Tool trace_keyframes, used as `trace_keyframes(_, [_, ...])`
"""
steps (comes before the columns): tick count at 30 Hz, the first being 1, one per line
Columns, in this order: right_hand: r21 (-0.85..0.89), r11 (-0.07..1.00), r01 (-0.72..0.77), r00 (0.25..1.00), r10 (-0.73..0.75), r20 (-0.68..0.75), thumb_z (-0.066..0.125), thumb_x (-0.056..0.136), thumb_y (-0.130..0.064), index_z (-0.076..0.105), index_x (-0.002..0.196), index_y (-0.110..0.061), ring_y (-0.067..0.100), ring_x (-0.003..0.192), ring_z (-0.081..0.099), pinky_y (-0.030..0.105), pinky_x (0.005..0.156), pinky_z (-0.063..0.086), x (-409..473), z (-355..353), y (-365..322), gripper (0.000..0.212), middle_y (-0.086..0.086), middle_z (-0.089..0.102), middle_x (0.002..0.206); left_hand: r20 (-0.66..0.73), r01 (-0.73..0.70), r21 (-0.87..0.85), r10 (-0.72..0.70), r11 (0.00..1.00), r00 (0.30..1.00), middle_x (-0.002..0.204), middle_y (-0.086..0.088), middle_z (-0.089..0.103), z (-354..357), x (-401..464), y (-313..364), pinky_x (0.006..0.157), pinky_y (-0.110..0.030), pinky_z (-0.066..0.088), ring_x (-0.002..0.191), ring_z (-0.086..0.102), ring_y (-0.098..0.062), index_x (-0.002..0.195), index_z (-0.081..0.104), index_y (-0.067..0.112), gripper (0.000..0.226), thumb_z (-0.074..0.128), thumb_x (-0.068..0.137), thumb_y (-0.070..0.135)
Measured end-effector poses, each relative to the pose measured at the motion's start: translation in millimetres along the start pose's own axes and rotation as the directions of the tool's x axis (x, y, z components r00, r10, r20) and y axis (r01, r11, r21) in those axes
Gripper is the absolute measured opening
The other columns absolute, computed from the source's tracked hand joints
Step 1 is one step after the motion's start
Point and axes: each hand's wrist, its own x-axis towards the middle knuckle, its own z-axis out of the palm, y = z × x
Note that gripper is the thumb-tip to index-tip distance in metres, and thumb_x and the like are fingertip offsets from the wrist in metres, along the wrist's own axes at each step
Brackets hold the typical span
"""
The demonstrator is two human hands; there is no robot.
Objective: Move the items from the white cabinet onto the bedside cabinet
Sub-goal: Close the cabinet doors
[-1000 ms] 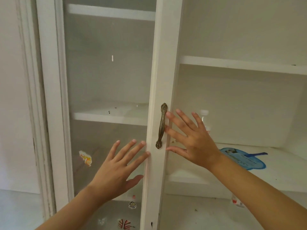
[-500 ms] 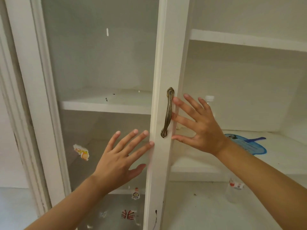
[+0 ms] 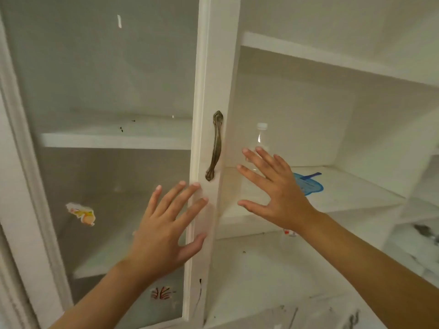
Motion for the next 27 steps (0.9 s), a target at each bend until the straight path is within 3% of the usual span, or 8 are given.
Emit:
trace_keyframes(5, [-0.067, 0.993, -0.098, 0.988, 0.105, 0.111, 0.068, 0.094, -0.053, 0.051, 0.151, -0.021, 0.025, 0.157, 0.023, 0.061, 0.119, 0.025, -74, -28, 6, 0.067, 0.002, 0.029, 0.168, 0.113, -0.056, -0.253, 0.087, 0.966, 0.990, 0.160, -0.007, 0.042, 42, -9, 58, 0.114, -0.056, 0.037, 0.149, 0.037, -0.030, 0.144, 0.058, 0.020, 0.059, 0.064, 0.095, 0.051])
trace_keyframes(12, [-0.205, 0.933, -0.297, 0.899, 0.345, 0.269, 0.055, 0.099, -0.054, 0.047, 0.153, -0.023, 0.021, 0.157, 0.021, 0.056, 0.121, 0.024, -205, -97, 18, 0.063, -0.002, 0.027, 0.169, 0.295, -0.022, -0.386, 0.146, 0.922, 0.944, 0.159, -0.003, 0.043, 89, 8, 145, 0.113, -0.060, 0.036, 0.149, 0.036, -0.031, 0.143, 0.057, 0.025, 0.060, 0.053, 0.094, 0.059])
trace_keyframes(20, [-0.386, 0.796, -0.467, 0.741, 0.590, 0.321, 0.042, 0.101, -0.063, 0.042, 0.155, -0.031, 0.015, 0.157, 0.018, 0.049, 0.126, 0.017, -342, -228, 59, 0.062, -0.008, 0.027, 0.169, 0.300, -0.131, -0.449, 0.287, 0.884, 0.910, 0.156, -0.001, 0.046, 113, 69, 294, 0.112, -0.060, 0.036, 0.145, 0.040, -0.030, 0.143, 0.057, 0.029, 0.060, 0.046, 0.094, 0.062])
trace_keyframes(27, [-0.470, 0.683, -0.559, 0.637, 0.717, 0.283, 0.039, 0.101, -0.064, 0.042, 0.154, -0.034, 0.014, 0.156, 0.020, 0.047, 0.126, 0.019, -453, -342, 100, 0.061, -0.011, 0.029, 0.167, 0.270, -0.195, -0.510, 0.372, 0.837, 0.888, 0.157, 0.001, 0.045, 126, 115, 436, 0.116, -0.057, 0.035, 0.147, 0.037, -0.026, 0.143, 0.056, 0.031, 0.059, 0.042, 0.096, 0.063])
